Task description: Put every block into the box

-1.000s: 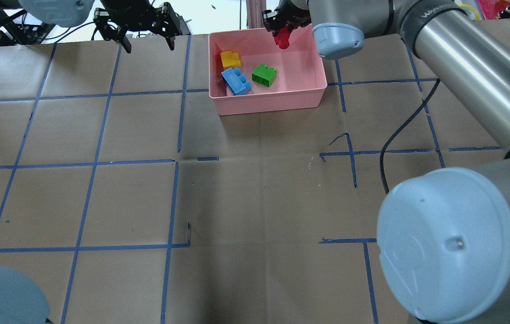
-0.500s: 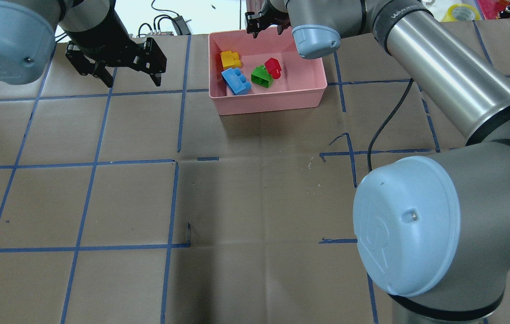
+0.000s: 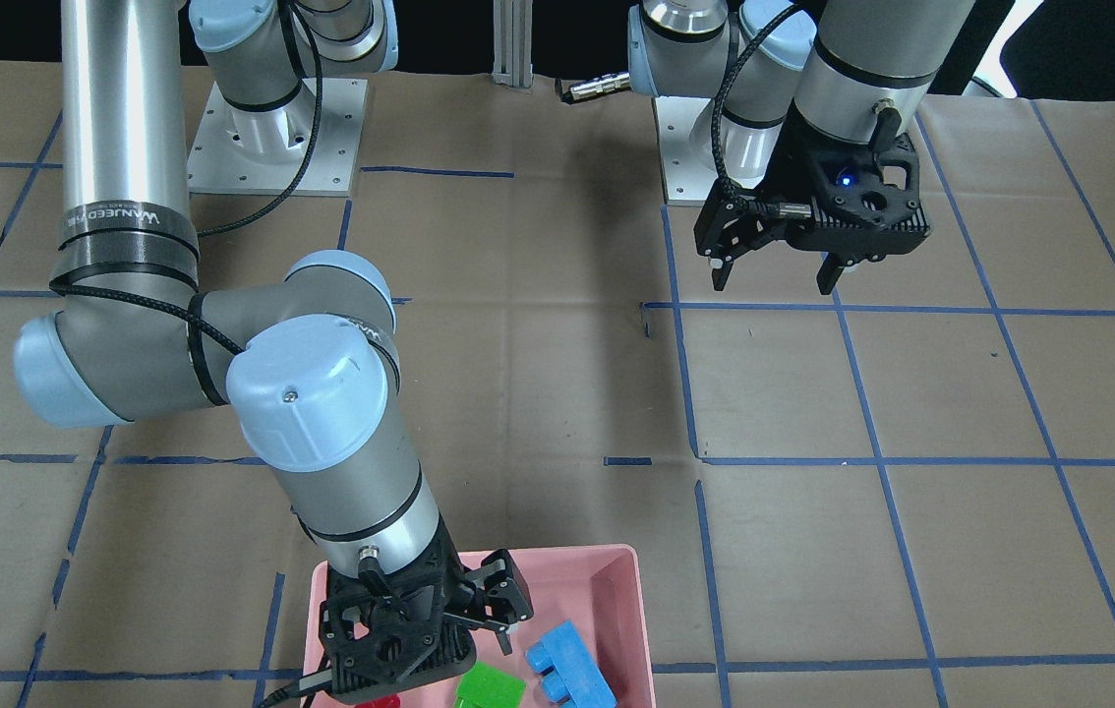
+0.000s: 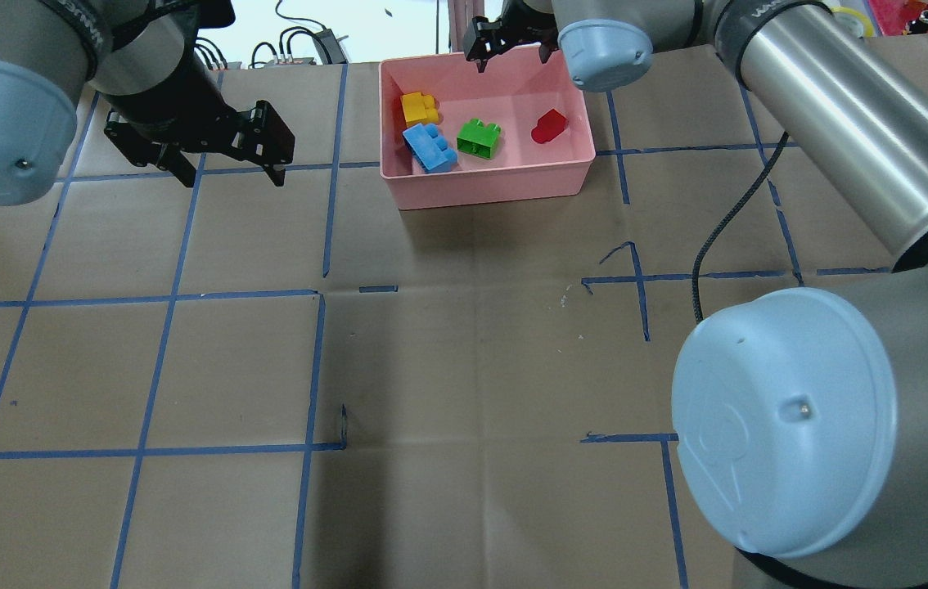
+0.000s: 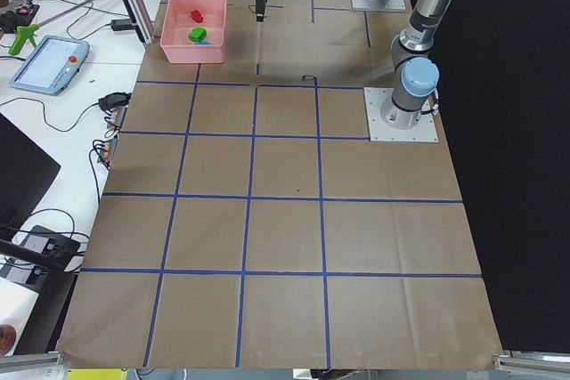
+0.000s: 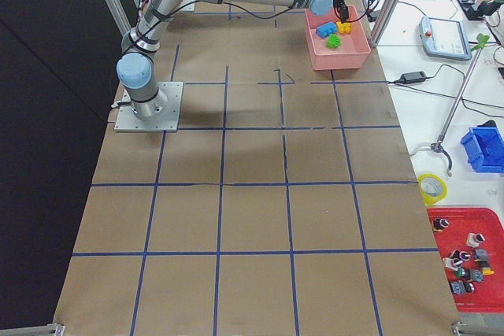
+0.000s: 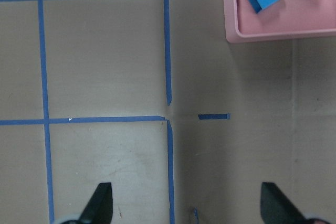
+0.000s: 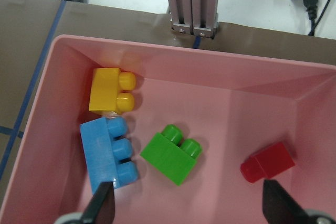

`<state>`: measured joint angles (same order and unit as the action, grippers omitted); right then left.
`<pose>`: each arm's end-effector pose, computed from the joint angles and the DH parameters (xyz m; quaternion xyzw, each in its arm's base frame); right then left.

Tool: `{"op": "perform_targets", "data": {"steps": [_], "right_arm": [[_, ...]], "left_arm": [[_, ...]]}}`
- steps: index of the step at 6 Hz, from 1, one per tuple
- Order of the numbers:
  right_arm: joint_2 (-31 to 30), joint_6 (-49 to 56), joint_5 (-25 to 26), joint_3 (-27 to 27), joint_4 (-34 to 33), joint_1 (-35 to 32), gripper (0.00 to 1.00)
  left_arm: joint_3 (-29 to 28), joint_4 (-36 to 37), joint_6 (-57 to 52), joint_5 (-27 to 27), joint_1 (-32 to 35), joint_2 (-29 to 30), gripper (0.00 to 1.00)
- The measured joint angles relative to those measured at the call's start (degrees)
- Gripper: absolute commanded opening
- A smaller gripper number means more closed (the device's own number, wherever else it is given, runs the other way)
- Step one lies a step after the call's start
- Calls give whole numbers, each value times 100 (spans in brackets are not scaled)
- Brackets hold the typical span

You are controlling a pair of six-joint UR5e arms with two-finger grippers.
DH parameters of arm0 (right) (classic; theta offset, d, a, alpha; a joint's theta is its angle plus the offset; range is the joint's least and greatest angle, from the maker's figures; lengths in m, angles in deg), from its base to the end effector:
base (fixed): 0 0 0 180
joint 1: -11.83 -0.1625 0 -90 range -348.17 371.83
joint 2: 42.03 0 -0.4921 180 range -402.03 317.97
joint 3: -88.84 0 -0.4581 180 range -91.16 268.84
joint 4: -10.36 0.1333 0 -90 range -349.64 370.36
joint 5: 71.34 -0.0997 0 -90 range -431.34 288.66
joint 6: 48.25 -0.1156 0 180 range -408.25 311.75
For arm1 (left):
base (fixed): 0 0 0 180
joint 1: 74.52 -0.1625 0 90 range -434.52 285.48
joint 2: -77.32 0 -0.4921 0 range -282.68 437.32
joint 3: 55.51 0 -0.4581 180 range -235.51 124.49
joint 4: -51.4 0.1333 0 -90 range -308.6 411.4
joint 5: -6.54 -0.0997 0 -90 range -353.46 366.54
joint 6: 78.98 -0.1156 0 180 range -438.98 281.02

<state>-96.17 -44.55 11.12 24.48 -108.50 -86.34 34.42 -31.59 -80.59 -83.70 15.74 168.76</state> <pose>0.2706 -0.8403 0.4033 -0.1124 0.9783 -0.1589 0.0711 -0.1355 -0.5803 0.5383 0.0162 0.9987 -0.0492 0.0027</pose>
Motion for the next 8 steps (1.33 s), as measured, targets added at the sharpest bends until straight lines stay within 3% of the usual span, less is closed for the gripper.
{"op": "perform_targets", "data": {"steps": [2, 4, 6, 8], "right_arm": [[-966, 666, 182, -590, 1377, 553, 99], [-2330, 774, 625, -1528, 2603, 863, 99], [-3577, 705, 755, -2482, 3162, 879, 99], [-4277, 534, 729, -3150, 3356, 709, 99]], "left_arm": [[-32, -35, -97, 38, -215, 58, 99], [-24, -45, -61, 82, -218, 48, 99], [-20, -51, -51, 142, -185, 51, 99], [-22, -51, -50, 138, -169, 53, 99]]}}
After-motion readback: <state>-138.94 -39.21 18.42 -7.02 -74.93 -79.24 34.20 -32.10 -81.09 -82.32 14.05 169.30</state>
